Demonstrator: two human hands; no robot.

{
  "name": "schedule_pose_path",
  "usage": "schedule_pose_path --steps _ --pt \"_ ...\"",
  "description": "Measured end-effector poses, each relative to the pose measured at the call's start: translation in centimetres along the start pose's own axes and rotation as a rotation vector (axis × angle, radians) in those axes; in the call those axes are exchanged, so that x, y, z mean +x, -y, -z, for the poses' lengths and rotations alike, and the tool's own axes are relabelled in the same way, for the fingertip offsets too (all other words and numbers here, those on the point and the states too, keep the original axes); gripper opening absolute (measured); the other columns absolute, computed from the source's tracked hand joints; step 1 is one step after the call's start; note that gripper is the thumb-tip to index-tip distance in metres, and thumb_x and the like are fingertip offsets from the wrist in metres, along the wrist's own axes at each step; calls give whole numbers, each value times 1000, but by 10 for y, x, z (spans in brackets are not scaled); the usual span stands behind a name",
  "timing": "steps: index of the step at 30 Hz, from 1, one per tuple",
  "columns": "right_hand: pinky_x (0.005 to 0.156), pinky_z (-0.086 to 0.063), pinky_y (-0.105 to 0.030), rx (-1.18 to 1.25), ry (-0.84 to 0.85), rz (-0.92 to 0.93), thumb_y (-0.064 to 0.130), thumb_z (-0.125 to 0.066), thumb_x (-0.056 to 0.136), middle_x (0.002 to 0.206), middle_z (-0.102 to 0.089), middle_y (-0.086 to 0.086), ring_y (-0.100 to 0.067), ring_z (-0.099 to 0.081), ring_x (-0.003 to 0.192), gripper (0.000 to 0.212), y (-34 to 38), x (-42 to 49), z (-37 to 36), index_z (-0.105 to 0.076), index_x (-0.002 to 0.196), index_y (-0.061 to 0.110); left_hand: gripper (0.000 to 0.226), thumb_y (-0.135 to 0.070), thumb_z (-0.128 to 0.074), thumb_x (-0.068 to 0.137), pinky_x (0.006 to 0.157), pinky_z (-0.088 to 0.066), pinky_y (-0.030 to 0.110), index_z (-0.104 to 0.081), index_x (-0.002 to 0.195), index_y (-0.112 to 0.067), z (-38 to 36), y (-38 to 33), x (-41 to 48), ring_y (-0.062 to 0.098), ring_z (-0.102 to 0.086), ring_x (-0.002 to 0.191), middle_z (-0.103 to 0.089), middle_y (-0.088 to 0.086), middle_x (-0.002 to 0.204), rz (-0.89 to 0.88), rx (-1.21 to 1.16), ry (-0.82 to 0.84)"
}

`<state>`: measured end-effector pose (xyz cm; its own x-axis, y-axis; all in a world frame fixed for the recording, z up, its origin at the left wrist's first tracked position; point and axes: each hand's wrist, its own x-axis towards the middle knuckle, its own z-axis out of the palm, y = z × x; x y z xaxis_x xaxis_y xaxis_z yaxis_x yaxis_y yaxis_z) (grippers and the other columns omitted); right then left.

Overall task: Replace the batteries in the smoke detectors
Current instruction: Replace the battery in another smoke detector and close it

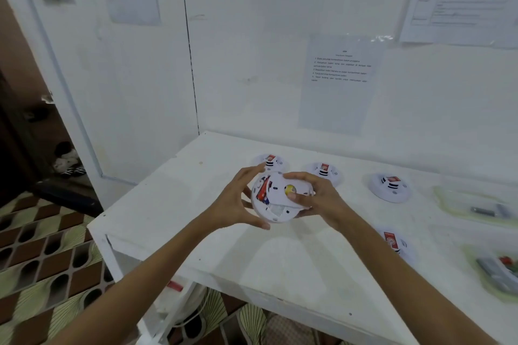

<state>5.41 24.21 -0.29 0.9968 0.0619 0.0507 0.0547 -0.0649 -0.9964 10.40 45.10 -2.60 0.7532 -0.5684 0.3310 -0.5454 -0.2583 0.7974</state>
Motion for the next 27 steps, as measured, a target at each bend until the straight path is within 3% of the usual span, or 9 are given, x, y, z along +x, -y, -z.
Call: schedule_pose_path --steps 4,9,13,16,18,27 --pt "62 -59 -35 -131 110 1 8 -70 79 103 -67 3 -12 -69 85 33 8 3 6 -66 110 20 103 -6 -91 48 74 -56 23 -39 132 -36 -5 5 0 1 -52 106 -47 -13 128 14 -57 30" --pt "65 -59 -35 -203 56 75 13 -71 79 103 -66 5 -14 -66 92 32 -2 3 1 -67 108 26 96 -14 -92 44 73 -54 17 -43 124 -37 -13 10 -3 -1 -54 105 -53 -14 122 35 -81 -22" --pt "86 -43 -11 -583 -104 352 29 -75 75 116 -49 6 -9 -47 111 40 -17 6 -3 -61 111 36 93 -28 -90 40 69 -53 16 -46 122 -36 -14 6 -2 0 -57 103 -56 -16 118 18 -74 -81" --pt "79 -33 -8 -866 -93 488 50 -70 72 130 -39 14 0 -31 115 53 -20 2 1 -56 122 39 94 -33 -89 38 68 -54 17 -47 122 -34 -12 4 -1 3 -58 102 -57 -14 117 7 -68 -126" --pt "77 -27 -6 -977 -69 548 53 -64 72 132 -43 11 0 -29 115 56 -20 1 4 -57 124 34 94 -34 -89 38 69 -55 19 -47 123 -32 -13 5 -1 5 -57 102 -57 -12 117 -8 -51 -138" --pt "78 -36 -14 -926 -204 695 51 -63 70 111 -59 8 -6 -43 101 36 -18 -1 -12 -69 102 36 99 -37 -90 36 70 -56 27 -48 125 -25 -19 -1 0 10 -57 100 -58 -11 118 -58 -11 -176"
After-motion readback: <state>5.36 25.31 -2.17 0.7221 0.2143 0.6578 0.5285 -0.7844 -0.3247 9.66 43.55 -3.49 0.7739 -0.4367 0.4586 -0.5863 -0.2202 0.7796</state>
